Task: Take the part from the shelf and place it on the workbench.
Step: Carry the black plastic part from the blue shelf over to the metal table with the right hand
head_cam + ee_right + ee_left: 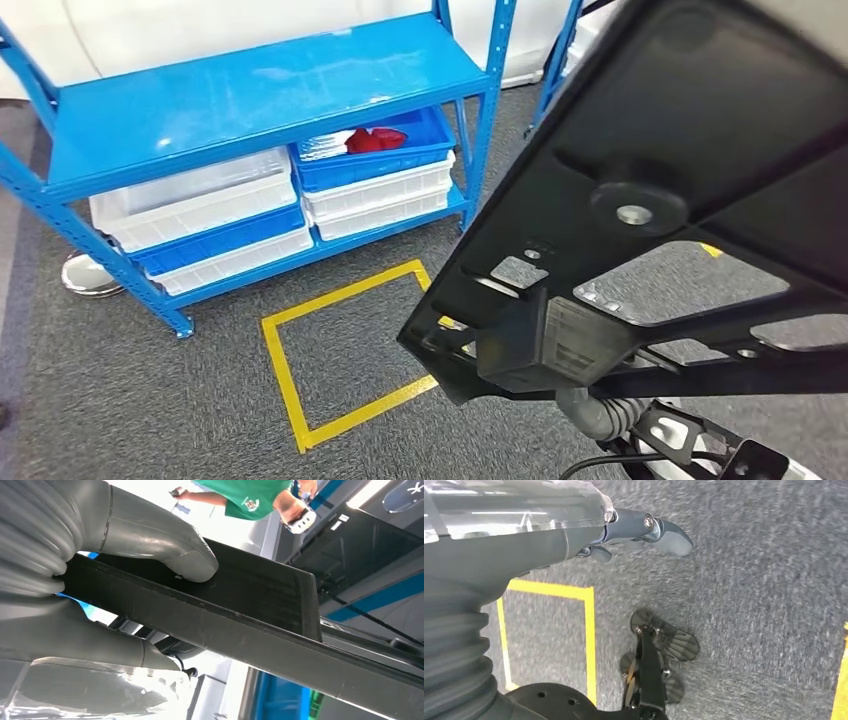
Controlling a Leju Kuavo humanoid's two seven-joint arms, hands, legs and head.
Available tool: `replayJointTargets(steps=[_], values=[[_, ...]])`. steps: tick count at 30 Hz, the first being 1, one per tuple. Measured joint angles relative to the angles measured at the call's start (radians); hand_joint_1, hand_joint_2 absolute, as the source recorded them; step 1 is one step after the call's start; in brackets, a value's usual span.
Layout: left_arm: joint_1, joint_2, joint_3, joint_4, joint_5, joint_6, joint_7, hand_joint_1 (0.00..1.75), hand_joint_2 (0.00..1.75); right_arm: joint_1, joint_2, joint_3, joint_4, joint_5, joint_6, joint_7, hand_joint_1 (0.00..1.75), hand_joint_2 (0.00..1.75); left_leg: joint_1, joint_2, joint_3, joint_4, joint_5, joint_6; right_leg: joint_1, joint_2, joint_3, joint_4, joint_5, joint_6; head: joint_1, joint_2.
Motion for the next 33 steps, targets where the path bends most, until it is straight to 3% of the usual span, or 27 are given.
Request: replayJointTargets(steps=[2, 3, 4, 5, 7, 9, 11, 13, 16, 17, 18, 19, 20, 22, 24, 26, 27, 29, 31, 32, 33], values=[[0.002, -0.001, 0.0, 0.0, -0.009, 0.003, -0.012, 0.0, 1.75, -0.008, 0.0, 0.02, 0.0, -0.004, -0.01, 0.001, 1.75, 1.75, -0.002, 0.025, -0.003, 0.001, 0.0, 0.001, -0.003, -0.015, -0.051, 0.115, -0.042, 0.005, 0.0, 0.0], [0.002, -0.002, -0.001, 0.0, -0.012, 0.003, -0.017, 0.0, 1.75, -0.011, 0.0, 0.028, 0.0, -0.007, -0.013, 0.001, 1.75, 1.75, -0.003, 0.036, -0.004, 0.001, 0.0, 0.001, -0.003, -0.018, -0.053, 0.126, -0.037, 0.007, 0.0, 0.0], [0.001, -0.003, -0.001, 0.0, -0.015, 0.004, -0.02, 0.0, 1.75, -0.017, 0.0, 0.035, 0.0, -0.011, -0.016, 0.001, 1.75, 1.75, -0.003, 0.047, -0.005, 0.003, 0.0, 0.0, -0.004, -0.023, -0.034, 0.094, -0.014, 0.008, 0.0, 0.0], [0.0, -0.004, -0.001, 0.0, -0.016, 0.005, -0.023, 0.0, 1.75, -0.023, 0.0, 0.041, 0.0, -0.014, -0.017, 0.002, 1.75, 1.75, -0.003, 0.058, -0.004, 0.005, -0.002, -0.002, -0.003, -0.036, 0.002, 0.028, 0.019, 0.006, 0.0, 0.0], [-0.002, -0.006, -0.002, 0.0, -0.018, 0.003, -0.029, 0.0, 1.75, -0.039, 0.0, 0.05, 0.001, -0.018, -0.021, 0.003, 1.75, 1.75, -0.007, 0.075, -0.005, 0.01, -0.006, -0.009, 0.004, -0.079, 0.075, -0.11, 0.064, -0.003, 0.0, 0.0], [-0.005, -0.007, -0.002, 0.0, -0.022, 0.002, -0.032, 0.0, 1.75, -0.048, 0.0, 0.057, 0.002, -0.017, -0.028, 0.005, 1.75, 1.75, -0.011, 0.091, -0.005, 0.014, -0.009, -0.017, 0.012, -0.096, 0.097, -0.161, 0.071, -0.016, 0.0, 0.0], [-0.009, -0.007, -0.004, 0.0, -0.028, 0.002, -0.031, 0.0, 1.75, -0.051, 0.0, 0.066, 0.004, -0.009, -0.04, 0.005, 1.75, 1.75, -0.011, 0.104, -0.005, 0.017, -0.012, -0.027, 0.012, -0.075, 0.093, -0.164, 0.078, -0.028, 0.0, 0.0], [-0.01, -0.008, -0.007, 0.0, -0.035, 0.002, -0.028, 0.0, 1.75, -0.053, -0.003, 0.075, 0.006, 0.002, -0.054, 0.004, 1.75, 1.75, -0.006, 0.078, -0.018, 0.052, -0.04, -0.038, 0.008, -0.056, 0.091, -0.17, 0.085, -0.04, 0.0, 0.0], [-0.007, -0.007, -0.01, 0.0, -0.04, -0.002, -0.022, 0.0, 1.75, -0.059, -0.006, 0.091, 0.011, 0.006, -0.069, 0.004, 1.75, 1.75, -0.001, 0.02, -0.1, 0.241, -0.139, -0.049, 0.006, -0.026, 0.086, -0.171, 0.092, -0.05, 0.0, 0.0], [-0.006, -0.007, -0.01, 0.0, -0.041, -0.003, -0.021, 0.0, 1.75, -0.059, -0.006, 0.095, 0.014, 0.006, -0.071, 0.004, 1.75, 1.75, -0.001, 0.015, -0.126, 0.297, -0.157, -0.051, 0.006, -0.015, 0.085, -0.171, 0.093, -0.05, 0.0, 0.0], [-0.005, -0.007, -0.011, 0.0, -0.04, -0.005, -0.02, 0.0, 1.75, -0.06, -0.006, 0.098, 0.017, 0.005, -0.071, 0.004, 1.75, 1.75, 0.0, 0.013, -0.137, 0.319, -0.154, -0.051, 0.006, -0.003, 0.085, -0.17, 0.094, -0.05, 0.0, 0.0], [-0.005, -0.007, -0.011, 0.0, -0.04, -0.006, -0.019, 0.0, 1.75, -0.062, -0.006, 0.1, 0.02, 0.004, -0.071, 0.004, 1.75, 1.75, 0.001, 0.011, -0.129, 0.3, -0.132, -0.051, 0.006, 0.01, 0.086, -0.169, 0.094, -0.049, 0.0, 0.0], [-0.006, -0.007, -0.011, 0.0, -0.04, -0.007, -0.02, 0.0, 1.75, -0.067, -0.006, 0.102, 0.024, 0.002, -0.071, 0.004, 1.75, 1.75, 0.002, 0.005, -0.103, 0.242, -0.095, -0.049, 0.006, 0.022, 0.087, -0.168, 0.095, -0.048, 0.0, 0.0], [-0.006, -0.007, -0.011, 0.0, -0.038, -0.007, -0.021, 0.0, 1.75, -0.083, -0.006, 0.106, 0.031, -0.004, -0.067, 0.004, 1.75, 1.75, 0.006, -0.034, -0.037, 0.096, -0.031, -0.043, 0.005, 0.046, 0.085, -0.165, 0.097, -0.042, 0.0, 0.0], [-0.008, -0.007, -0.011, 0.0, -0.036, -0.006, -0.025, 0.0, 1.75, -0.101, -0.006, 0.109, 0.039, -0.012, -0.062, 0.005, 1.75, 1.75, 0.006, -0.062, -0.007, 0.023, -0.013, -0.036, 0.004, 0.068, 0.078, -0.164, 0.101, -0.03, 0.0, 0.0], [-0.012, -0.008, -0.011, 0.0, -0.031, -0.006, -0.029, 0.0, 1.75, -0.114, -0.006, 0.11, 0.046, -0.019, -0.056, 0.006, 1.75, 1.75, 0.004, -0.047, -0.006, 0.013, -0.01, -0.026, 0.002, 0.088, 0.072, -0.167, 0.108, -0.015, 0.0, 0.0], [-0.015, -0.01, -0.01, 0.0, -0.029, -0.007, -0.031, 0.0, 1.75, -0.118, -0.006, 0.11, 0.049, -0.022, -0.055, 0.006, 1.75, 1.75, 0.005, -0.036, -0.004, 0.008, -0.005, -0.02, 0.002, 0.084, 0.068, -0.163, 0.105, -0.01, 0.0, 0.0], [-0.015, -0.013, -0.01, 0.0, -0.026, -0.009, -0.035, 0.0, 1.75, -0.137, -0.006, 0.11, 0.059, -0.028, -0.054, 0.007, 1.75, 1.75, 0.009, -0.012, -0.003, -0.003, 0.005, -0.008, 0.005, 0.044, 0.037, -0.105, 0.067, -0.004, 0.0, 0.0], [-0.014, -0.015, -0.009, 0.0, -0.025, -0.009, -0.041, 0.0, 1.75, -0.16, -0.003, 0.11, 0.075, -0.042, -0.054, 0.01, 1.75, 1.75, 0.007, 0.012, -0.006, -0.005, 0.008, -0.004, 0.003, -0.002, -0.022, 0.024, -0.003, 0.0, 0.0, 0.0], [-0.013, -0.016, -0.008, 0.0, -0.024, -0.008, -0.044, 0.0, 1.75, -0.169, -0.002, 0.108, 0.086, -0.051, -0.054, 0.011, 1.75, 1.75, 0.006, 0.024, -0.008, -0.005, 0.008, -0.004, 0.0, -0.011, -0.049, 0.084, -0.026, 0.003, 0.0, 0.0], [-0.013, -0.018, -0.008, 0.0, -0.023, -0.007, -0.047, 0.0, 1.75, -0.176, 0.0, 0.105, 0.097, -0.061, -0.052, 0.011, 1.75, 1.75, 0.006, 0.036, -0.009, -0.005, 0.008, -0.004, -0.003, -0.016, -0.06, 0.115, -0.031, 0.006, 0.0, 0.0]])
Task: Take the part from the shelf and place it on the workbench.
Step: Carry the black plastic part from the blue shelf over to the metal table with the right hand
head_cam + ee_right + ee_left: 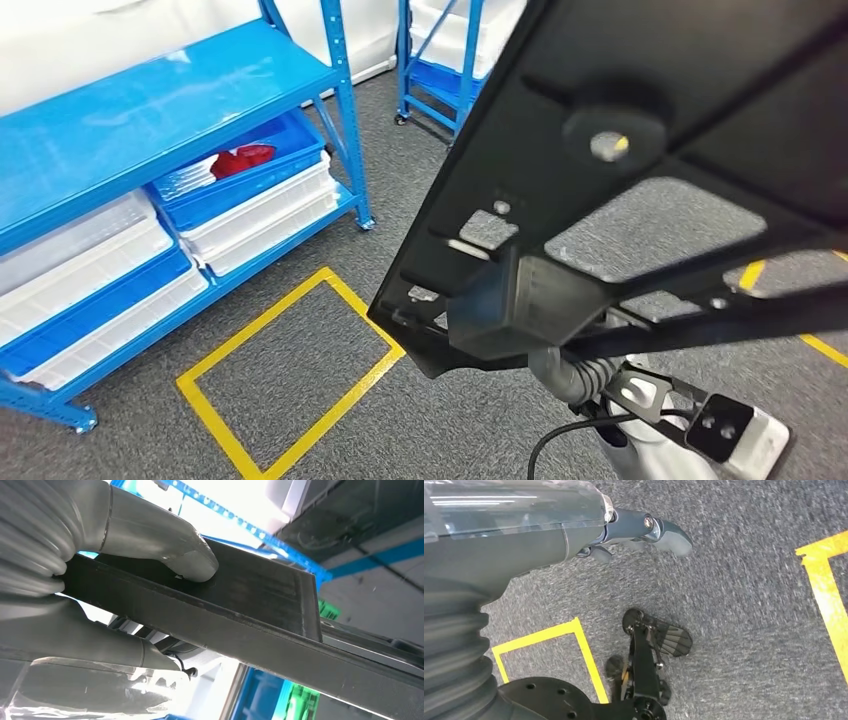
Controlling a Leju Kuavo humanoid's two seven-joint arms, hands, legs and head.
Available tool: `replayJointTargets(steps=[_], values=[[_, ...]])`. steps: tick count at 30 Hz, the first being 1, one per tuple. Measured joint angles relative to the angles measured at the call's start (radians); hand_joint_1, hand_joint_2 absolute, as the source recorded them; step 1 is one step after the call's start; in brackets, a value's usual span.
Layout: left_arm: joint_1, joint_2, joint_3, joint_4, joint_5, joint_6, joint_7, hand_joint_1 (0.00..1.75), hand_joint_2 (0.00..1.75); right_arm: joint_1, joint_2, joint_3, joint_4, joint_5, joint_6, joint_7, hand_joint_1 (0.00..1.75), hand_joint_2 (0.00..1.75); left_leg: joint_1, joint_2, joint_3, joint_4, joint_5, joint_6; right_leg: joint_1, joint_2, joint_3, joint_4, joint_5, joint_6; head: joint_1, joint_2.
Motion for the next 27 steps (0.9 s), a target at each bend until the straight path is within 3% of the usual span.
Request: replayJointTargets(steps=[1, 3, 5, 6, 8, 10, 12, 14, 15, 16, 18, 20, 22, 24, 25, 27], values=[[0.0, -0.003, 0.0, 0.0, 0.001, 0.001, -0.002, 0.0, 1.75, -0.007, 0.0, -0.005, 0.011, -0.01, 0.004, 0.0, 1.75, 1.75, 0.001, 0.011, 0.0, 0.001, -0.001, -0.001, -0.003, -0.004, 0.008, -0.008, 0.014, 0.003, 0.0, 0.0], [-0.001, -0.009, 0.001, 0.0, 0.003, 0.004, -0.004, 0.0, 1.75, -0.023, 0.0, -0.015, 0.029, -0.029, 0.014, -0.002, 1.75, 1.75, 0.002, 0.031, 0.0, 0.008, -0.005, -0.008, -0.01, -0.028, 0.075, -0.125, 0.074, 0.01, 0.0, 0.0], [-0.002, -0.013, 0.003, 0.0, 0.005, 0.01, -0.004, 0.0, 1.75, -0.038, 0.001, -0.024, 0.045, -0.045, 0.027, -0.004, 1.75, 1.75, -0.002, 0.048, -0.002, 0.018, -0.014, -0.021, -0.008, -0.068, 0.134, -0.238, 0.105, 0.004, 0.0, 0.0], [-0.002, -0.014, 0.004, 0.0, 0.006, 0.016, -0.003, 0.0, 1.75, -0.045, 0.001, -0.029, 0.056, -0.052, 0.034, -0.004, 1.75, 1.75, -0.004, 0.056, -0.002, 0.022, -0.017, -0.027, -0.005, -0.078, 0.143, -0.261, 0.106, -0.002, 0.0, 0.0], [-0.003, -0.017, 0.007, 0.0, 0.009, 0.031, 0.0, 0.0, 1.75, -0.053, 0.001, -0.037, 0.078, -0.062, 0.047, -0.006, 1.75, 1.75, -0.005, 0.073, 0.001, 0.024, -0.021, -0.039, -0.001, -0.062, 0.139, -0.263, 0.103, -0.02, 0.0, 0.0], [-0.005, -0.019, 0.009, 0.0, 0.011, 0.043, 0.002, 0.0, 1.75, -0.058, -0.001, -0.044, 0.095, -0.066, 0.056, -0.006, 1.75, 1.75, 0.0, 0.059, -0.001, 0.036, -0.034, -0.052, 0.0, -0.042, 0.136, -0.265, 0.107, -0.033, 0.0, 0.0], [-0.005, -0.021, 0.013, 0.0, 0.014, 0.048, 0.006, 0.0, 1.75, -0.064, -0.003, -0.046, 0.106, -0.066, 0.065, -0.006, 1.75, 1.75, 0.005, 0.009, -0.039, 0.121, -0.087, -0.06, 0.0, -0.023, 0.135, -0.267, 0.111, -0.043, 0.0, 0.0], [-0.001, -0.021, 0.019, 0.0, 0.014, 0.048, 0.008, 0.0, 1.75, -0.065, -0.004, -0.046, 0.114, -0.063, 0.071, -0.007, 1.75, 1.75, 0.004, -0.02, -0.107, 0.263, -0.151, -0.06, 0.003, 0.0, 0.134, -0.266, 0.112, -0.049, 0.0, 0.0], [0.001, -0.021, 0.021, 0.0, 0.014, 0.046, 0.009, 0.0, 1.75, -0.061, -0.004, -0.046, 0.116, -0.059, 0.071, -0.007, 1.75, 1.75, 0.003, -0.022, -0.132, 0.309, -0.161, -0.058, 0.006, 0.014, 0.134, -0.266, 0.111, -0.051, 0.0, 0.0], [0.003, -0.021, 0.022, 0.0, 0.014, 0.045, 0.009, 0.0, 1.75, -0.056, -0.004, -0.046, 0.117, -0.054, 0.07, -0.007, 1.75, 1.75, 0.002, -0.023, -0.143, 0.323, -0.152, -0.054, 0.009, 0.027, 0.136, -0.265, 0.111, -0.052, 0.0, 0.0], [0.006, -0.021, 0.024, 0.0, 0.014, 0.042, 0.01, 0.0, 1.75, -0.047, -0.004, -0.045, 0.116, -0.044, 0.07, -0.007, 1.75, 1.75, -0.002, -0.041, -0.111, 0.23, -0.081, -0.038, 0.013, 0.055, 0.139, -0.265, 0.111, -0.053, 0.0, 0.0], [0.007, -0.02, 0.024, 0.0, 0.013, 0.041, 0.01, 0.0, 1.75, -0.042, -0.004, -0.045, 0.115, -0.038, 0.068, -0.007, 1.75, 1.75, -0.004, -0.091, -0.055, 0.095, -0.018, -0.02, 0.014, 0.081, 0.14, -0.265, 0.111, -0.051, 0.0, 0.0], [0.009, -0.019, 0.025, 0.0, 0.01, 0.039, 0.01, 0.0, 1.75, -0.035, -0.004, -0.045, 0.113, -0.029, 0.064, -0.007, 1.75, 1.75, -0.007, -0.117, -0.03, 0.039, -0.004, -0.014, 0.007, 0.103, 0.135, -0.265, 0.114, -0.042, 0.0, 0.0], [0.005, -0.02, 0.025, 0.0, 0.008, 0.034, 0.011, 0.0, 1.75, -0.021, -0.004, -0.044, 0.106, -0.014, 0.055, -0.007, 1.75, 1.75, -0.007, -0.099, -0.024, 0.026, 0.0, -0.013, 0.002, 0.122, 0.131, -0.268, 0.117, -0.03, 0.0, 0.0], [0.003, -0.02, 0.025, 0.0, 0.007, 0.031, 0.011, 0.0, 1.75, -0.014, -0.004, -0.044, 0.1, -0.007, 0.051, -0.007, 1.75, 1.75, -0.004, -0.087, -0.019, 0.016, 0.004, -0.01, 0.005, 0.111, 0.128, -0.262, 0.112, -0.024, 0.0, 0.0], [0.002, -0.022, 0.025, 0.0, 0.009, 0.026, 0.011, 0.0, 1.75, -0.008, -0.003, -0.044, 0.089, -0.002, 0.048, -0.007, 1.75, 1.75, 0.001, -0.059, -0.011, -0.001, 0.011, -0.005, 0.009, 0.059, 0.098, -0.202, 0.073, -0.015, 0.0, 0.0]])
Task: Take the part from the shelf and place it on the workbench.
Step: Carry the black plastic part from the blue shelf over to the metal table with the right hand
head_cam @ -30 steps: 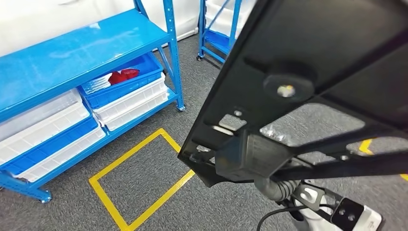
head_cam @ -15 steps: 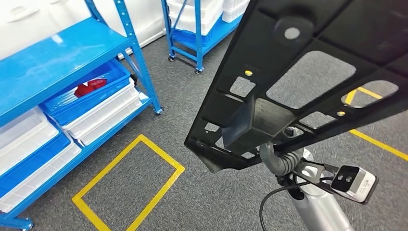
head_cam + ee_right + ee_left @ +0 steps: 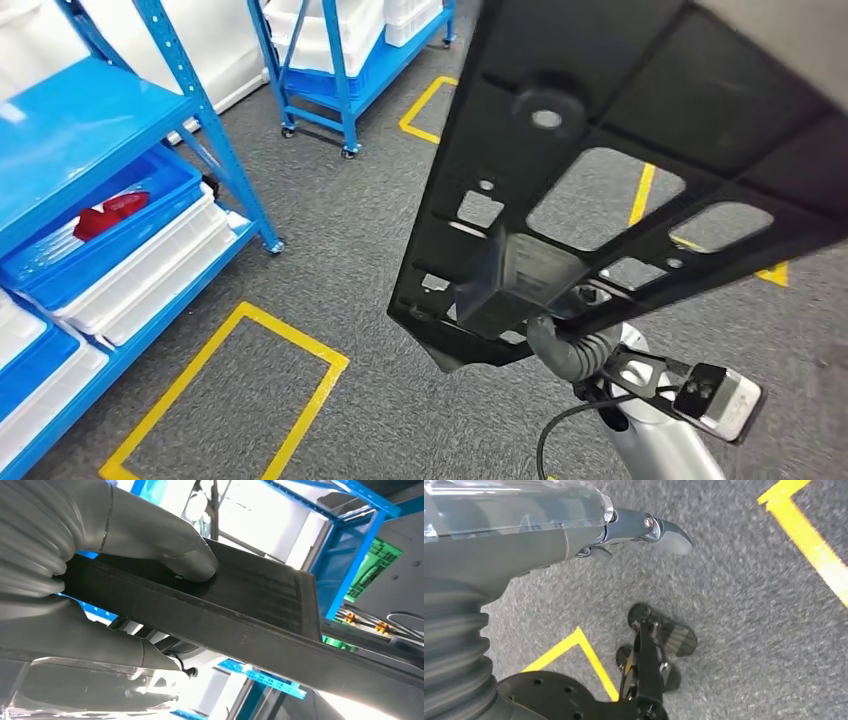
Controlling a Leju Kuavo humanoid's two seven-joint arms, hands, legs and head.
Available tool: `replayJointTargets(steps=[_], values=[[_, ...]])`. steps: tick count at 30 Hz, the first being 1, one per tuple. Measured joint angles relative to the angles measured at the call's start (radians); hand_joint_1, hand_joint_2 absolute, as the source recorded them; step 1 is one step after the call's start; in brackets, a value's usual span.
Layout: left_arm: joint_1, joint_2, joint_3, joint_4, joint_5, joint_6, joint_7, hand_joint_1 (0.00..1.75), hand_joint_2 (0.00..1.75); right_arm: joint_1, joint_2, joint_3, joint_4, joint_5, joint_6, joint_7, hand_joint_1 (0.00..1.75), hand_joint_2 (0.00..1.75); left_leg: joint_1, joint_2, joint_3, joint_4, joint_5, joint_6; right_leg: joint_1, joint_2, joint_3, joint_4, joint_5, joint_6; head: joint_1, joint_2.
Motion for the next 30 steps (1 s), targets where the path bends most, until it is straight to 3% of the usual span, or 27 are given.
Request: replayJointTargets(steps=[1, 2, 3, 4, 5, 8, 10, 12, 14, 17, 18, 19, 20, 21, 23, 25, 27, 28, 30], values=[[0.001, 0.0, 0.0, 0.0, 0.002, 0.0, 0.0, 0.0, 1.75, 0.001, 0.001, 0.001, -0.003, -0.001, -0.001, 0.001, 1.75, 1.75, -0.002, 0.013, 0.001, -0.002, 0.0, 0.002, 0.0, -0.032, -0.029, 0.058, -0.031, 0.003, 0.0, 0.0], [0.003, -0.001, 0.001, 0.0, 0.005, 0.001, -0.002, 0.0, 1.75, 0.001, 0.003, 0.003, -0.005, -0.003, -0.001, 0.002, 1.75, 1.75, -0.003, 0.027, 0.001, -0.002, 0.0, 0.003, -0.003, -0.048, -0.062, 0.123, -0.059, 0.007, 0.0, 0.0], [0.005, -0.002, 0.002, 0.0, 0.008, 0.003, -0.004, 0.0, 1.75, 0.001, 0.004, 0.004, -0.006, -0.006, -0.001, 0.003, 1.75, 1.75, -0.003, 0.041, 0.0, -0.001, -0.001, 0.003, -0.007, -0.056, -0.088, 0.175, -0.075, 0.011, 0.0, 0.0], [0.006, -0.004, 0.003, 0.0, 0.009, 0.004, -0.008, 0.0, 1.75, 0.001, 0.005, 0.006, -0.006, -0.011, -0.001, 0.004, 1.75, 1.75, -0.003, 0.054, 0.0, 0.0, -0.002, 0.003, -0.011, -0.061, -0.097, 0.194, -0.072, 0.014, 0.0, 0.0], [0.006, -0.006, 0.004, 0.0, 0.009, 0.006, -0.011, 0.0, 1.75, 0.001, 0.005, 0.007, -0.006, -0.016, -0.002, 0.005, 1.75, 1.75, -0.002, 0.067, -0.001, 0.002, -0.004, 0.001, -0.014, -0.067, -0.086, 0.173, -0.051, 0.017, 0.0, 0.0], [0.006, -0.009, 0.005, 0.0, 0.004, 0.007, -0.017, 0.0, 1.75, 0.0, 0.005, 0.008, -0.006, -0.026, -0.011, 0.005, 1.75, 1.75, -0.004, 0.098, 0.0, 0.015, -0.013, -0.01, -0.014, -0.12, 0.017, -0.017, 0.027, 0.014, 0.0, 0.0], [0.007, -0.009, 0.005, 0.0, 0.001, 0.007, -0.017, 0.0, 1.75, 0.0, 0.005, 0.008, -0.007, -0.029, -0.016, 0.004, 1.75, 1.75, -0.008, 0.115, 0.001, 0.021, -0.019, -0.021, -0.007, -0.138, 0.043, -0.071, 0.035, 0.004, 0.0, 0.0], [0.006, -0.009, 0.005, 0.0, -0.004, 0.007, -0.017, 0.0, 1.75, 0.005, 0.005, 0.007, -0.007, -0.03, -0.022, 0.002, 1.75, 1.75, -0.008, 0.132, 0.004, 0.021, -0.022, -0.032, -0.005, -0.115, 0.039, -0.072, 0.039, -0.007, 0.0, 0.0], [0.006, -0.008, 0.005, 0.0, -0.011, 0.005, -0.016, 0.0, 1.75, 0.012, 0.004, 0.006, -0.007, -0.03, -0.032, -0.001, 1.75, 1.75, -0.004, 0.11, -0.004, 0.047, -0.046, -0.043, -0.009, -0.094, 0.038, -0.077, 0.046, -0.018, 0.0, 0.0], [0.011, -0.007, 0.005, 0.0, -0.018, 0.0, -0.015, 0.0, 1.75, 0.022, 0.002, 0.005, -0.005, -0.028, -0.042, -0.003, 1.75, 1.75, 0.001, 0.047, -0.076, 0.217, -0.143, -0.053, -0.011, -0.064, 0.032, -0.079, 0.054, -0.03, 0.0, 0.0], [0.012, -0.007, 0.005, 0.0, -0.02, -0.001, -0.014, 0.0, 1.75, 0.027, 0.002, 0.005, -0.004, -0.027, -0.045, -0.003, 1.75, 1.75, 0.001, 0.041, -0.102, 0.276, -0.166, -0.055, -0.011, -0.051, 0.031, -0.079, 0.055, -0.031, 0.0, 0.0], [0.014, -0.007, 0.005, 0.0, -0.022, -0.001, -0.014, 0.0, 1.75, 0.032, 0.002, 0.005, -0.003, -0.027, -0.048, -0.004, 1.75, 1.75, 0.001, 0.038, -0.114, 0.305, -0.169, -0.055, -0.01, -0.038, 0.029, -0.077, 0.055, -0.031, 0.0, 0.0], [0.015, -0.006, 0.005, 0.0, -0.025, -0.002, -0.013, 0.0, 1.75, 0.037, 0.002, 0.005, -0.002, -0.026, -0.051, -0.004, 1.75, 1.75, 0.001, 0.036, -0.11, 0.297, -0.153, -0.054, -0.01, -0.024, 0.029, -0.076, 0.056, -0.03, 0.0, 0.0], [0.016, -0.006, 0.004, 0.0, -0.027, -0.002, -0.012, 0.0, 1.75, 0.04, 0.002, 0.005, -0.001, -0.026, -0.054, -0.004, 1.75, 1.75, 0.001, 0.031, -0.088, 0.252, -0.122, -0.052, -0.01, -0.011, 0.029, -0.074, 0.056, -0.029, 0.0, 0.0], [0.016, -0.003, 0.003, 0.0, -0.03, -0.004, -0.011, 0.0, 1.75, 0.043, 0.002, 0.004, 0.0, -0.026, -0.06, -0.004, 1.75, 1.75, 0.004, -0.003, -0.026, 0.117, -0.062, -0.044, -0.009, 0.014, 0.027, -0.068, 0.056, -0.023, 0.0, 0.0], [0.015, -0.001, 0.002, 0.0, -0.032, -0.006, -0.011, 0.0, 1.75, 0.046, 0.002, 0.003, 0.0, -0.024, -0.067, -0.004, 1.75, 1.75, 0.005, -0.032, 0.007, 0.042, -0.043, -0.035, -0.008, 0.035, 0.02, -0.065, 0.059, -0.011, 0.0, 0.0], [0.009, 0.0, 0.0, 0.0, -0.033, -0.008, -0.011, 0.0, 1.75, 0.054, 0.002, 0.0, 0.001, -0.022, -0.07, -0.004, 1.75, 1.75, 0.003, -0.024, 0.01, 0.035, -0.043, -0.024, -0.01, 0.054, 0.014, -0.069, 0.065, 0.003, 0.0, 0.0], [0.005, 0.001, 0.0, 0.0, -0.033, -0.009, -0.011, 0.0, 1.75, 0.058, 0.002, -0.002, 0.001, -0.021, -0.071, -0.004, 1.75, 1.75, 0.003, -0.014, 0.011, 0.031, -0.039, -0.017, -0.011, 0.048, 0.012, -0.068, 0.066, 0.009, 0.0, 0.0], [0.004, 0.001, -0.002, 0.0, -0.035, -0.011, -0.012, 0.0, 1.75, 0.064, 0.003, -0.006, 0.001, -0.019, -0.073, -0.004, 1.75, 1.75, 0.006, 0.01, 0.013, 0.021, -0.031, -0.001, -0.009, -0.001, -0.008, -0.029, 0.038, 0.014, 0.0, 0.0]])
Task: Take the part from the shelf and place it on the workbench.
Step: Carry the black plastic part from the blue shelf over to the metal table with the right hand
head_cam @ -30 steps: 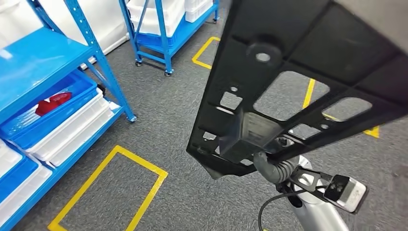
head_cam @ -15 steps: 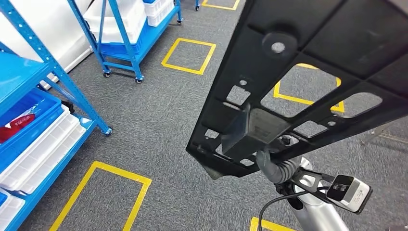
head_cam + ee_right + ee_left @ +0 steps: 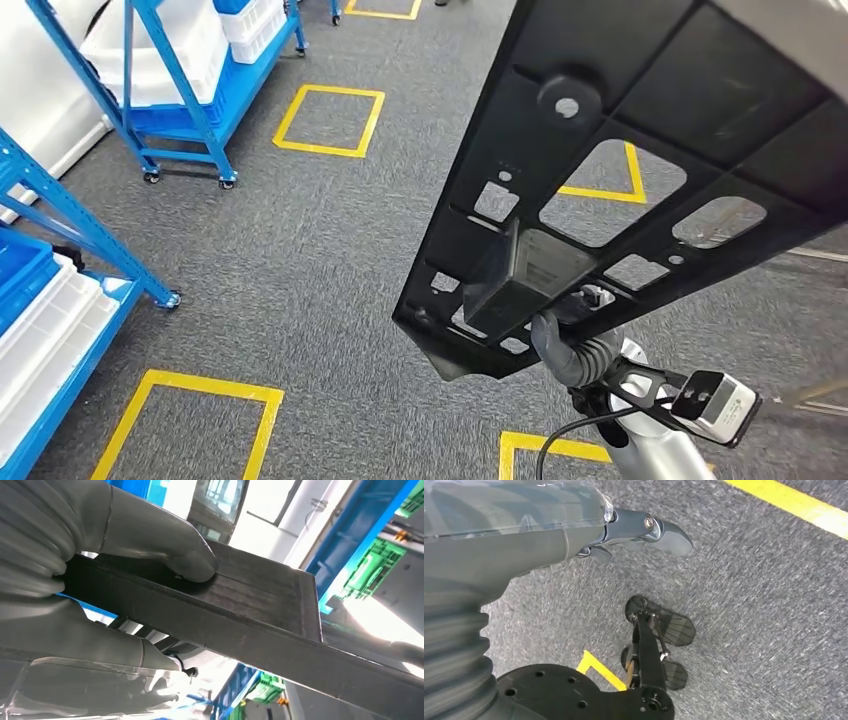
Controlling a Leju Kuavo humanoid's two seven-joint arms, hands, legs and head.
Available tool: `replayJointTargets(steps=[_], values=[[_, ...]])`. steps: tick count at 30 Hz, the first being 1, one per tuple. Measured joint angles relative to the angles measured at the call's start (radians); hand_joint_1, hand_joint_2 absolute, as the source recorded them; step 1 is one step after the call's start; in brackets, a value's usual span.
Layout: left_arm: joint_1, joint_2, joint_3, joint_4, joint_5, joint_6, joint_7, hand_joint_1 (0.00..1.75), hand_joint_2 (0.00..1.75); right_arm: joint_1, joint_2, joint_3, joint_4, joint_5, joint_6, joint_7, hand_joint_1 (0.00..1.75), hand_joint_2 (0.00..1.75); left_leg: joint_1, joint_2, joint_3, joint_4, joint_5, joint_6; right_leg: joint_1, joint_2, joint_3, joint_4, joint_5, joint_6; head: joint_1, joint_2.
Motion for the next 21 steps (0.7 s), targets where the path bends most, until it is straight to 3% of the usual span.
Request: replayJointTargets(steps=[2, 4, 5, 6, 7, 9, 11, 13, 15, 17, 19, 20, 21], values=[[0.002, 0.0, -0.001, 0.0, -0.003, -0.003, -0.001, 0.0, 1.75, 0.004, 0.003, -0.004, 0.001, 0.004, -0.004, 0.0, 1.75, 1.75, -0.004, 0.024, -0.002, -0.003, 0.002, 0.008, -0.001, -0.051, -0.052, 0.113, -0.063, 0.003, 0.0, 0.0], [0.005, 0.0, -0.001, 0.0, -0.007, -0.006, -0.001, 0.0, 1.75, 0.014, 0.006, -0.006, 0.002, 0.01, -0.008, 0.0, 1.75, 1.75, -0.008, 0.049, -0.004, -0.002, 0.001, 0.009, -0.003, -0.06, -0.1, 0.222, -0.104, 0.007, 0.0, 0.0], [0.005, 0.0, -0.001, 0.0, -0.008, -0.007, -0.001, 0.0, 1.75, 0.019, 0.006, -0.008, 0.002, 0.013, -0.01, 0.0, 1.75, 1.75, -0.009, 0.061, -0.004, -0.001, 0.0, 0.009, -0.004, -0.062, -0.103, 0.232, -0.099, 0.008, 0.0, 0.0], [0.004, 0.0, -0.001, 0.0, -0.009, -0.008, -0.001, 0.0, 1.75, 0.023, 0.006, -0.01, 0.002, 0.016, -0.011, 0.0, 1.75, 1.75, -0.009, 0.073, -0.004, -0.001, -0.001, 0.009, -0.003, -0.066, -0.083, 0.2, -0.077, 0.007, 0.0, 0.0], [0.003, 0.0, -0.001, 0.0, -0.009, -0.01, -0.001, 0.0, 1.75, 0.026, 0.006, -0.012, 0.002, 0.017, -0.012, 0.0, 1.75, 1.75, -0.011, 0.084, -0.003, 0.0, -0.003, 0.007, -0.002, -0.079, -0.046, 0.135, -0.045, 0.004, 0.0, 0.0], [0.002, 0.0, -0.002, 0.0, -0.01, -0.011, 0.0, 0.0, 1.75, 0.028, 0.006, -0.016, 0.001, 0.018, -0.012, 0.0, 1.75, 1.75, -0.016, 0.103, 0.0, 0.003, -0.009, 0.001, 0.006, -0.12, 0.025, 0.004, -0.005, -0.007, 0.0, 0.0], [0.0, 0.0, -0.002, 0.0, -0.011, -0.013, 0.0, 0.0, 1.75, 0.031, 0.006, -0.02, -0.002, 0.02, -0.013, 0.0, 1.75, 1.75, -0.021, 0.121, 0.003, 0.004, -0.012, -0.008, 0.014, -0.135, 0.045, -0.041, -0.001, -0.017, 0.0, 0.0], [-0.003, 0.001, -0.002, 0.0, -0.012, -0.016, 0.003, 0.0, 1.75, 0.037, 0.006, -0.024, -0.004, 0.025, -0.013, 0.0, 1.75, 1.75, -0.021, 0.135, 0.006, 0.003, -0.016, -0.018, 0.011, -0.111, 0.042, -0.044, 0.005, -0.025, 0.0, 0.0], [-0.004, 0.001, -0.002, 0.0, -0.012, -0.018, 0.008, 0.0, 1.75, 0.041, 0.004, -0.028, -0.007, 0.031, -0.012, 0.0, 1.75, 1.75, -0.018, 0.101, -0.004, 0.034, -0.041, -0.029, 0.004, -0.09, 0.044, -0.053, 0.012, -0.036, 0.0, 0.0], [-0.003, 0.001, -0.003, 0.0, -0.013, -0.018, 0.015, 0.0, 1.75, 0.042, 0.002, -0.03, -0.009, 0.034, -0.012, 0.0, 1.75, 1.75, -0.012, 0.045, -0.051, 0.144, -0.103, -0.037, 0.0, -0.069, 0.043, -0.057, 0.016, -0.043, 0.0, 0.0], [0.0, 0.001, -0.003, 0.0, -0.012, -0.015, 0.021, 0.0, 1.75, 0.044, 0.001, -0.029, -0.009, 0.036, -0.01, 0.0, 1.75, 1.75, -0.01, 0.028, -0.11, 0.267, -0.152, -0.042, 0.0, -0.045, 0.041, -0.055, 0.018, -0.045, 0.0, 0.0], [0.002, 0.001, -0.003, 0.0, -0.012, -0.013, 0.023, 0.0, 1.75, 0.044, 0.001, -0.029, -0.009, 0.037, -0.009, 0.0, 1.75, 1.75, -0.009, 0.027, -0.121, 0.289, -0.149, -0.044, 0.0, -0.031, 0.04, -0.054, 0.018, -0.044, 0.0, 0.0], [0.003, 0.001, -0.003, 0.0, -0.012, -0.011, 0.024, 0.0, 1.75, 0.045, 0.001, -0.028, -0.009, 0.037, -0.008, 0.0, 1.75, 1.75, -0.007, 0.026, -0.113, 0.268, -0.125, -0.044, -0.001, -0.017, 0.04, -0.052, 0.018, -0.043, 0.0, 0.0]])
